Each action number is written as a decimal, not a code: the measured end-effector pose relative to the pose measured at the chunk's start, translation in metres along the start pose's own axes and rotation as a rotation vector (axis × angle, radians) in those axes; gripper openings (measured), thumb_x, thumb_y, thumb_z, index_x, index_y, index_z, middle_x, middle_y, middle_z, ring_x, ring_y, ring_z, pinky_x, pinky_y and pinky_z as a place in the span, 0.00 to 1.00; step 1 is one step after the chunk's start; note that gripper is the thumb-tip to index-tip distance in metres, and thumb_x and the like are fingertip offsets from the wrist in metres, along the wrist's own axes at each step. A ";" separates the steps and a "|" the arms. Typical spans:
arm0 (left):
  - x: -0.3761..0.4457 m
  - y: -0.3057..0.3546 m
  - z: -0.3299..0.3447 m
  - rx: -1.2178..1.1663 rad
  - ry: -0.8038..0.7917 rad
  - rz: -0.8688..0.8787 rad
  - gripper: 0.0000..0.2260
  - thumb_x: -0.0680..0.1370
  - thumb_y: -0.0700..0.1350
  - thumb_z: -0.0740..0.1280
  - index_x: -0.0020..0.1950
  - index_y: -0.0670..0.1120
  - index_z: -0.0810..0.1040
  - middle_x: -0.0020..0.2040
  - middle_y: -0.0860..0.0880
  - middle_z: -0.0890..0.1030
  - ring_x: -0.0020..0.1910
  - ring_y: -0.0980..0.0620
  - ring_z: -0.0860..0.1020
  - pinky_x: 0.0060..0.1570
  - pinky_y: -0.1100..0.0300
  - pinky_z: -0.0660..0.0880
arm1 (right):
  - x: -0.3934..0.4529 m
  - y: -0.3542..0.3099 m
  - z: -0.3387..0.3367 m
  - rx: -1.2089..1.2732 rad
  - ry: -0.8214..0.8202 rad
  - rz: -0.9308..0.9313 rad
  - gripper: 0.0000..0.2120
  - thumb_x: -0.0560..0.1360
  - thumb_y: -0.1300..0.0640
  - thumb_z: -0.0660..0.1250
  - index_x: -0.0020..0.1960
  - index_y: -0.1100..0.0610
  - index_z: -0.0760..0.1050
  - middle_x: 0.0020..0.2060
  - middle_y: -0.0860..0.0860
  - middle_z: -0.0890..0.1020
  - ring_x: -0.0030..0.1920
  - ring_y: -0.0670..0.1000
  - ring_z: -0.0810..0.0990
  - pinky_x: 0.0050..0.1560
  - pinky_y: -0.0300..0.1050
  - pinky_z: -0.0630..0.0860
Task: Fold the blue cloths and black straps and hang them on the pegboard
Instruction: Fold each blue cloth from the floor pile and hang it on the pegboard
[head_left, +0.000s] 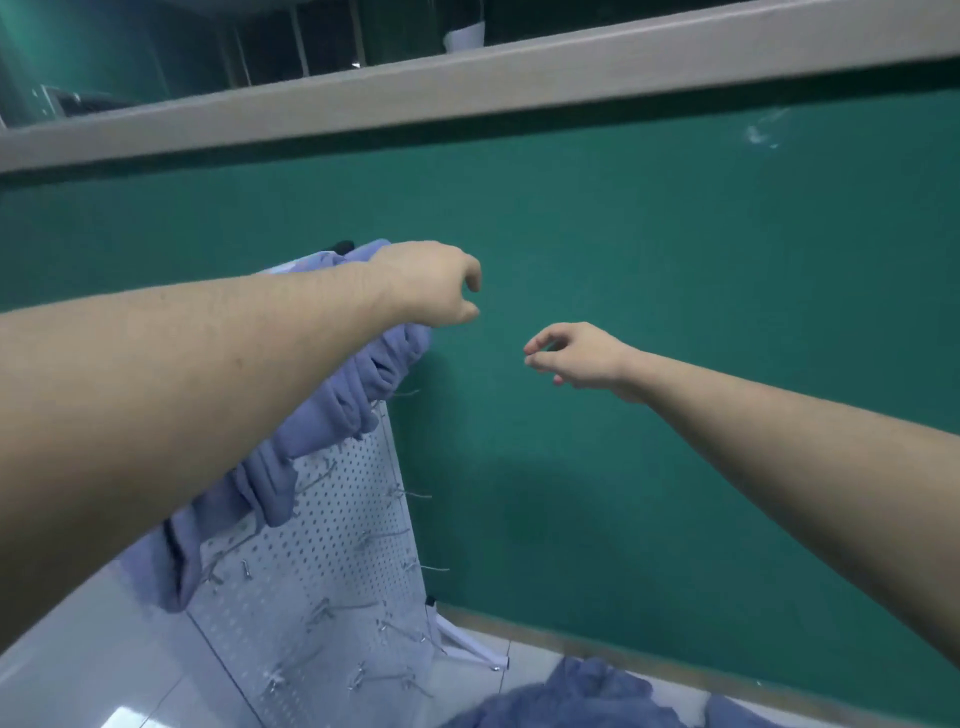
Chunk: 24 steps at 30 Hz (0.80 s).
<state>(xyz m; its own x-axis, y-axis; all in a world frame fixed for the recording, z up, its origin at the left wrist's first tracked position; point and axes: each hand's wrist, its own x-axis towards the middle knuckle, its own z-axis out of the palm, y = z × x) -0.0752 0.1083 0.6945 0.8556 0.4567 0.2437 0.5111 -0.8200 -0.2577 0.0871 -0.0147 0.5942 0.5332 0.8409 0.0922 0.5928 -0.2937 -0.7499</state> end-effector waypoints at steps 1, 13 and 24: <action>-0.008 0.014 0.004 -0.017 -0.002 0.026 0.18 0.79 0.57 0.64 0.68 0.56 0.75 0.65 0.52 0.79 0.64 0.48 0.76 0.58 0.54 0.74 | -0.016 0.007 -0.005 -0.017 -0.005 0.015 0.06 0.78 0.51 0.69 0.53 0.50 0.79 0.56 0.52 0.83 0.39 0.49 0.79 0.34 0.36 0.71; -0.096 0.152 0.114 -0.195 -0.290 0.188 0.20 0.79 0.65 0.61 0.68 0.58 0.73 0.62 0.55 0.80 0.62 0.50 0.77 0.50 0.56 0.70 | -0.158 0.105 -0.002 -0.121 -0.032 0.186 0.07 0.78 0.52 0.68 0.56 0.49 0.79 0.50 0.52 0.83 0.39 0.49 0.80 0.35 0.35 0.71; -0.122 0.208 0.294 -0.411 -0.496 0.140 0.19 0.79 0.61 0.63 0.69 0.58 0.72 0.64 0.53 0.79 0.61 0.49 0.77 0.55 0.56 0.74 | -0.154 0.246 0.081 -0.050 -0.156 0.331 0.07 0.78 0.58 0.69 0.56 0.53 0.78 0.39 0.50 0.79 0.37 0.49 0.76 0.30 0.29 0.69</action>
<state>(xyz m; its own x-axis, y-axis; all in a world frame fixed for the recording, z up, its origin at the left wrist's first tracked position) -0.0489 -0.0169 0.3360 0.8984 0.3601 -0.2514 0.4032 -0.9033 0.1468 0.1016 -0.1796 0.3428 0.6050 0.7547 -0.2538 0.4343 -0.5799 -0.6892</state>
